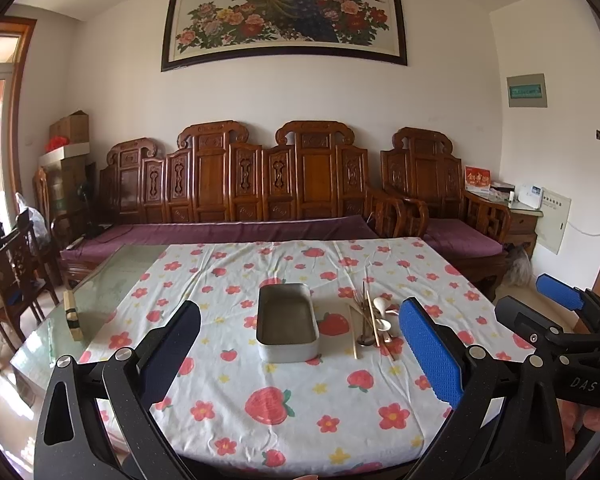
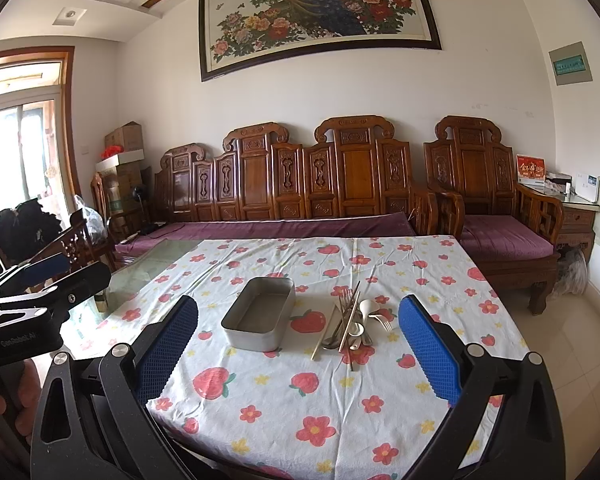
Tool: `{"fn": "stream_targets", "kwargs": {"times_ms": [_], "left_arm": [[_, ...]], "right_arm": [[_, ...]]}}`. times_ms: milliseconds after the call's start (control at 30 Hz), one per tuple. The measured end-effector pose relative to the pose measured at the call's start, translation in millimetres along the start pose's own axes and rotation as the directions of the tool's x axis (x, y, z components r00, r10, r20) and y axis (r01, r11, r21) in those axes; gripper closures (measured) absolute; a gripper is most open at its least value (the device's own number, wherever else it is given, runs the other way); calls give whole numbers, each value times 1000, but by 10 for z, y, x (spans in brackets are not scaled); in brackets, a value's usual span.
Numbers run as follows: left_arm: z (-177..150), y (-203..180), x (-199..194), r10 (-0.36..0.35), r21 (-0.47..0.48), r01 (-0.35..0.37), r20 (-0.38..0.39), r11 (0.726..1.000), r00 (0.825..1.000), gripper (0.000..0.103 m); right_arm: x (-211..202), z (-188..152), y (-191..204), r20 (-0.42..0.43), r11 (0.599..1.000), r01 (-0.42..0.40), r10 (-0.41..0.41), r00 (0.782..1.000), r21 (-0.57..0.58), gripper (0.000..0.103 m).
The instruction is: Organize utensils
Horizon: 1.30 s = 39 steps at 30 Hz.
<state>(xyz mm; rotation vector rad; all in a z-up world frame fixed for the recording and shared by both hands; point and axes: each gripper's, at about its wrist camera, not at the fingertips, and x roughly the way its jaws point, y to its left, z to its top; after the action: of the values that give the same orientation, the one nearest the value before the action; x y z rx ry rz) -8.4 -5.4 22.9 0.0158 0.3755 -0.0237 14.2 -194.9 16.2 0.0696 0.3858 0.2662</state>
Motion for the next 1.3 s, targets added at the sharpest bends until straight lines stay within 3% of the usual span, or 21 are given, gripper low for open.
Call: {"fn": "stream_targets", "kwargs": {"times_ms": [933, 1300], "left_arm": [[-9, -6, -4, 1, 2, -1, 4, 1000, 1000, 7], [-78, 33, 172, -13, -2, 13, -55, 1000, 998, 7]], "right_arm": [[-18, 19, -7, 2, 1000, 0, 0, 1000, 1, 3], [44, 3, 1, -21, 1000, 4, -4, 1000, -10, 3]]}}
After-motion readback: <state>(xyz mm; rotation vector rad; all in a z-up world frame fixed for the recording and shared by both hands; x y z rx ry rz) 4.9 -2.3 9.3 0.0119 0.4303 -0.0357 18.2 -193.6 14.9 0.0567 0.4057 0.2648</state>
